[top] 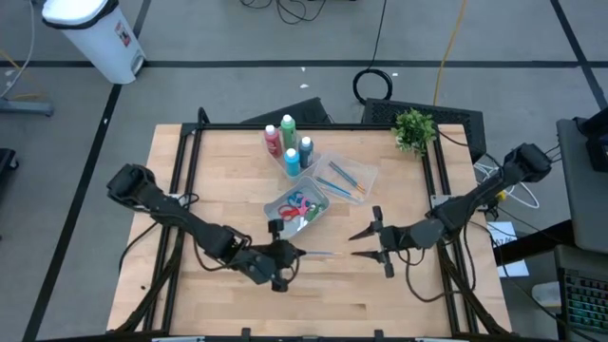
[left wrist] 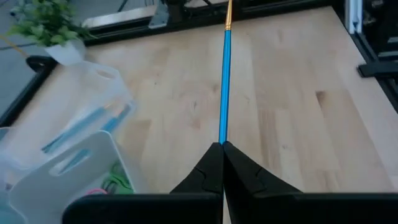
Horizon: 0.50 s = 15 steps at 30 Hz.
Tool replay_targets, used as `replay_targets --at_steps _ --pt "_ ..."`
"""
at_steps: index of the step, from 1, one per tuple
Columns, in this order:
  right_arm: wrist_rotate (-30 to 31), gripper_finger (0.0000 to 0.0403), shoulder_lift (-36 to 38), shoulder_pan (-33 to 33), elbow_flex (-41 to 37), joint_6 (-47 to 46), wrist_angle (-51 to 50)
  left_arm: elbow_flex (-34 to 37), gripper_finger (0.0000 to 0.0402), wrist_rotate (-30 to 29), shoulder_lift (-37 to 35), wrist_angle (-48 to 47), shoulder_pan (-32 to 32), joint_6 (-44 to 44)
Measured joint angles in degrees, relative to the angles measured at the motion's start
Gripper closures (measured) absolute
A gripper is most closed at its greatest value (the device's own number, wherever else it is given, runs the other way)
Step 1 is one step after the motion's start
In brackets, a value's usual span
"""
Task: Pick & Place Paint Supplies
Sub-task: Put the blue paintbrush into the right transparent bin
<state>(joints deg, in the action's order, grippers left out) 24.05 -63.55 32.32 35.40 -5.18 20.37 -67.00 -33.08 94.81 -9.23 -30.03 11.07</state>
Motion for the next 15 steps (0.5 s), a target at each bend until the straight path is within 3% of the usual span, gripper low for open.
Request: replay_targets --at_steps 15 --pt "-1.72 0.0241 -8.63 -3.46 -0.02 0.32 8.93 -0.07 0.0401 0.00 0.14 -1.76 2.68 0.66"
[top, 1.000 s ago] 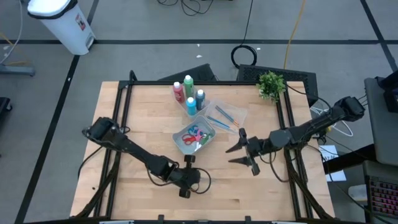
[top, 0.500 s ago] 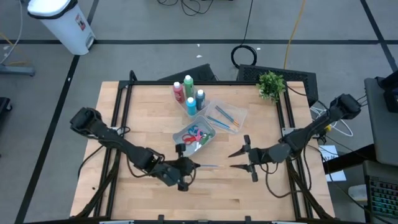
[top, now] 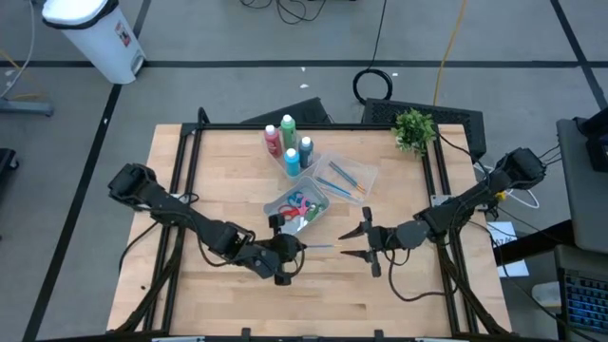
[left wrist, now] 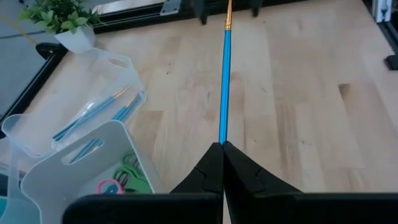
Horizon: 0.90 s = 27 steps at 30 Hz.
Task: Pick & Place Paint Supplies
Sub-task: Put the blue paintbrush into the right transparent bin
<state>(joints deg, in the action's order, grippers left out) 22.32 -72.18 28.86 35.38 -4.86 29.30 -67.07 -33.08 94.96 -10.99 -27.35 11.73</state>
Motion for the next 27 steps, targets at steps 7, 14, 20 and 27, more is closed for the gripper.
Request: replay_targets --at_steps 7,14,20,27 --pt "-1.42 0.0245 0.02 -0.01 0.00 0.04 1.04 0.00 0.0401 0.00 0.00 0.39 0.76 0.02" --pt "-1.20 0.0272 0.02 -1.05 0.00 1.01 0.96 -0.02 0.0401 0.02 0.00 0.47 0.76 0.02" --pt "-1.37 0.0318 0.02 -1.86 0.00 1.01 0.94 -0.04 0.0402 0.05 0.00 0.44 0.76 0.04" --pt "-1.58 0.0377 0.02 -1.84 0.00 0.89 0.93 -0.07 0.0402 0.09 0.00 0.46 0.76 0.04"
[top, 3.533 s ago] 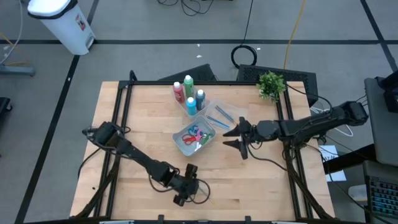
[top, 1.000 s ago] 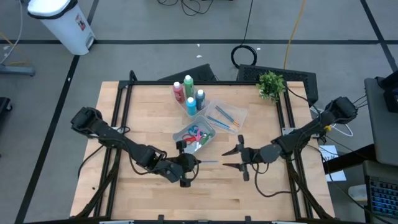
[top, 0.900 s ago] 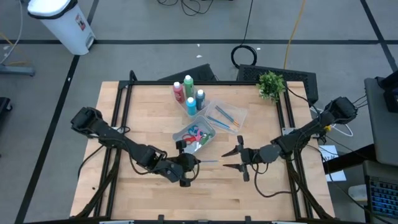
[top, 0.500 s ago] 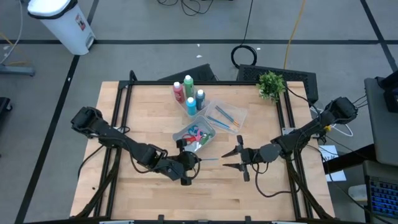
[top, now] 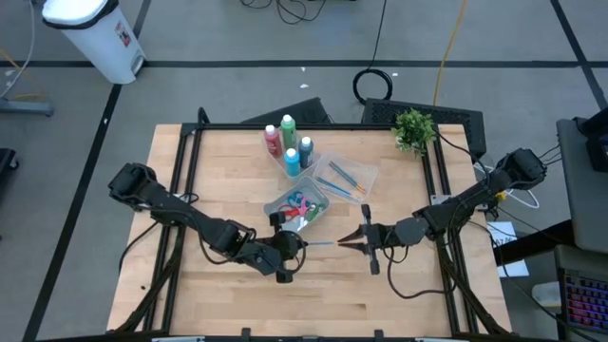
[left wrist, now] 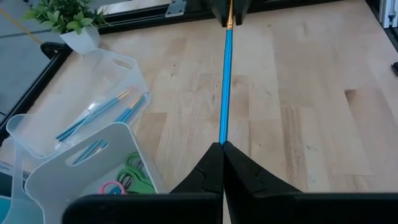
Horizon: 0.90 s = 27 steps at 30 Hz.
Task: Pick & Place Paint Supplies
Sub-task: Put the blue paintbrush into the right transparent bin
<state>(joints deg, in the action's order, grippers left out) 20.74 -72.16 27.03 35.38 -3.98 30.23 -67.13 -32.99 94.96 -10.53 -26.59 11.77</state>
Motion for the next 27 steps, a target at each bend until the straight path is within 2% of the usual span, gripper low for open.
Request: replay_targets --at_steps 3,6,9,14,19,21,26,27 --pt "0.12 0.0397 0.00 -0.02 -0.02 0.16 -0.02 0.00 0.0402 0.33 0.00 -0.02 -0.03 0.02" --pt "0.13 0.0399 0.00 0.00 -0.02 0.17 -0.03 0.00 0.0398 0.47 0.00 0.43 -0.04 0.08" --pt "0.08 0.0400 0.04 -0.02 -0.02 0.36 -0.02 0.00 0.0380 3.34 -0.93 0.76 -0.08 -0.68" --pt "0.19 0.0401 1.76 -0.39 -0.02 0.37 -0.54 -0.06 0.0347 8.70 -7.97 0.57 -1.02 -2.19" --pt "0.46 0.0402 5.75 -2.08 -0.04 0.38 -2.95 -0.05 0.0336 12.06 -15.08 -0.47 -1.91 -2.34" --pt "3.73 0.0402 8.04 -3.19 -0.04 0.37 -6.29 -0.07 0.0336 12.49 -17.64 -1.88 -1.99 -2.28" --pt "20.82 0.0402 14.59 -7.76 -0.04 -2.67 -24.33 -0.07 0.0335 12.51 -21.51 -6.68 -2.03 0.81" --pt "22.75 0.0402 15.64 -9.00 -0.04 -4.13 -28.50 -0.07 0.0335 12.54 -21.96 -7.38 -2.02 0.89"
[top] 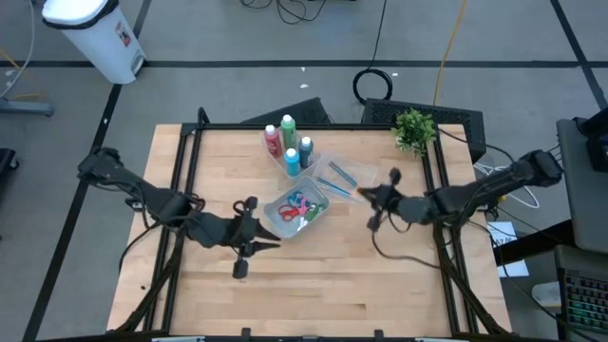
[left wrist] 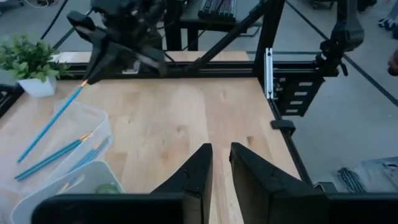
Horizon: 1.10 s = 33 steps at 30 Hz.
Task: Pick & Place Paint Supplies
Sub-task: Put the blue paintbrush into the right transparent bin, then return to Home Position
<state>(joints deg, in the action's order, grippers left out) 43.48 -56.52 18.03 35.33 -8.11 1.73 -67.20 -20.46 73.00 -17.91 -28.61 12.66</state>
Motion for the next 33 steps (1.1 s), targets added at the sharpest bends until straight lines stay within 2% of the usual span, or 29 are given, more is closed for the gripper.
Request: replay_targets --at_steps 2,6,10,15,17,22,28,33 --pt "-0.41 0.0402 1.66 -3.03 0.00 -3.38 -6.62 0.00 0.0335 -0.01 -0.22 -0.83 0.01 0.48" --pt "-7.05 0.0402 1.86 -9.45 -0.03 -7.38 -11.49 0.02 0.0334 -0.36 0.02 -2.17 0.03 0.84" --pt "-12.62 0.0402 -0.58 -15.28 -0.04 -7.42 -11.15 0.02 0.0334 -0.48 0.38 -2.08 0.79 1.31" --pt "-14.07 0.0401 -5.14 -21.02 -0.04 -7.31 -9.25 0.02 0.0334 -0.62 0.34 -1.62 0.95 1.49" --pt "-16.75 0.0392 -6.73 -22.77 -0.04 -7.30 -8.09 0.02 0.0334 -0.56 0.39 -1.87 0.93 1.49" --pt "-26.90 0.0323 -9.04 -25.63 -0.03 -8.53 -4.28 0.02 0.0334 -0.58 0.39 -1.97 0.97 1.56" --pt "-27.28 0.0217 -7.19 -25.99 -0.02 -9.19 -3.24 0.02 0.0334 -0.58 0.39 -2.04 0.95 1.24" --pt "-27.32 0.0168 -0.10 -25.80 -0.02 -9.91 -3.74 0.04 0.0334 -0.61 -1.99 -6.09 0.88 -1.16"
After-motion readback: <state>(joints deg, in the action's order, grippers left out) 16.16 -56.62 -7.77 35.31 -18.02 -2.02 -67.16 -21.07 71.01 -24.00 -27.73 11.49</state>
